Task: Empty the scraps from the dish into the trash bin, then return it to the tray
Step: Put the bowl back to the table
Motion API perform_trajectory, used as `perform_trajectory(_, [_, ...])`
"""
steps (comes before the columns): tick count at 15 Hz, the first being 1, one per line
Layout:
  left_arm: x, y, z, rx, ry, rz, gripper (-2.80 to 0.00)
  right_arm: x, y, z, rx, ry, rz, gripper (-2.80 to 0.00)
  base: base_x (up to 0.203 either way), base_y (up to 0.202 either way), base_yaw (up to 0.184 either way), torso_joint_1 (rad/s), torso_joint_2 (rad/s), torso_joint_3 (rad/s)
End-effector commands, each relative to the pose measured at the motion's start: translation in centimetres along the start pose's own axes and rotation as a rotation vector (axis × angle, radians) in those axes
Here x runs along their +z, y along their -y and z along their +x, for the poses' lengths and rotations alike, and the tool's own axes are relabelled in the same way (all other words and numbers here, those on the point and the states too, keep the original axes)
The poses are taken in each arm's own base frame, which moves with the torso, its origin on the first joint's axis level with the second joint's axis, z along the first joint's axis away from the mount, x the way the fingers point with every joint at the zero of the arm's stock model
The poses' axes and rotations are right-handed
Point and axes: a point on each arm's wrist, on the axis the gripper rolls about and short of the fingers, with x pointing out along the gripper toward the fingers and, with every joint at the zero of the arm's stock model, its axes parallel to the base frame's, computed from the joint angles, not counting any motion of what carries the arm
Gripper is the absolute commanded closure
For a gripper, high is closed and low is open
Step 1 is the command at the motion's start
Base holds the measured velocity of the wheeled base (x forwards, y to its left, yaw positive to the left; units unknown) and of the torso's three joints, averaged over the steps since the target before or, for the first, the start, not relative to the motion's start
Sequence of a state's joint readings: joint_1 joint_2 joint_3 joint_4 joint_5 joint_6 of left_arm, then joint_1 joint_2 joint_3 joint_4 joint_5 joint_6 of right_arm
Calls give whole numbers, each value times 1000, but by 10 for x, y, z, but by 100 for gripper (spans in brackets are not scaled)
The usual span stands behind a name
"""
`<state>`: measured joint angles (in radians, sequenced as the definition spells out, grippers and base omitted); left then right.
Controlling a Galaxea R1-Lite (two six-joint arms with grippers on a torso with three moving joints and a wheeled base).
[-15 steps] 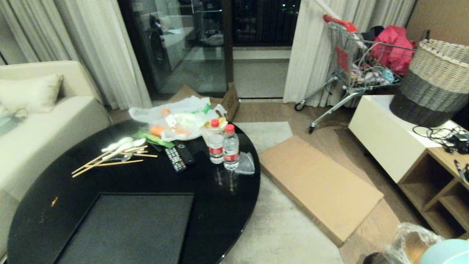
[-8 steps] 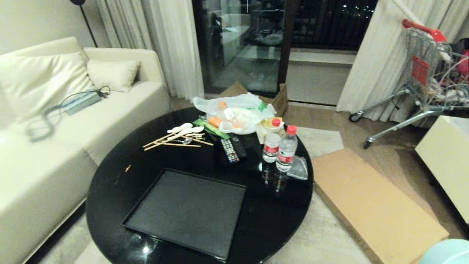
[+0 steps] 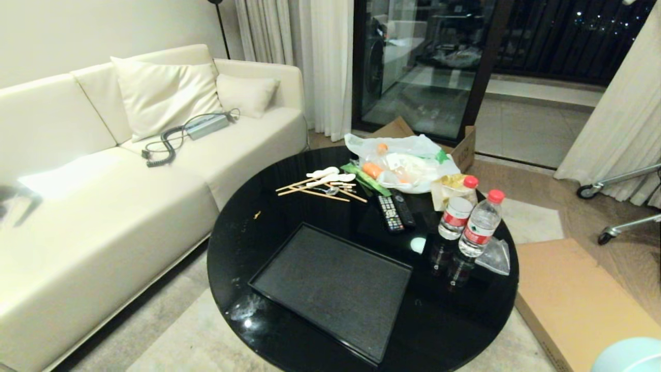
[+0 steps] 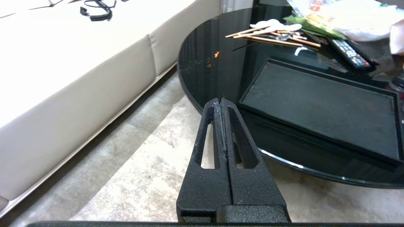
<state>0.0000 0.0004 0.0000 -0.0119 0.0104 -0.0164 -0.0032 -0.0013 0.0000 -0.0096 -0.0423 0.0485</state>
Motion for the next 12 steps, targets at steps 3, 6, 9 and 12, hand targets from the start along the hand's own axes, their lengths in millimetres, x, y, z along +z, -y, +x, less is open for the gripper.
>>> perform_trajectory(3, [0,0,0,0,1,0,0,0,0,0,0,0,1,0,0,0,0,0,0,0])
perform_trajectory(6, [0,0,0,0,1,0,0,0,0,0,0,-2,0,0,0,0,0,0,0,0])
perform_trajectory(9, [0,0,0,0,1,0,0,0,0,0,-1,-3,-3,0,0,0,0,0,0,0])
perform_trajectory(12, [0,0,0,0,1,0,0,0,0,0,-1,-3,-7,0,0,0,0,0,0,0])
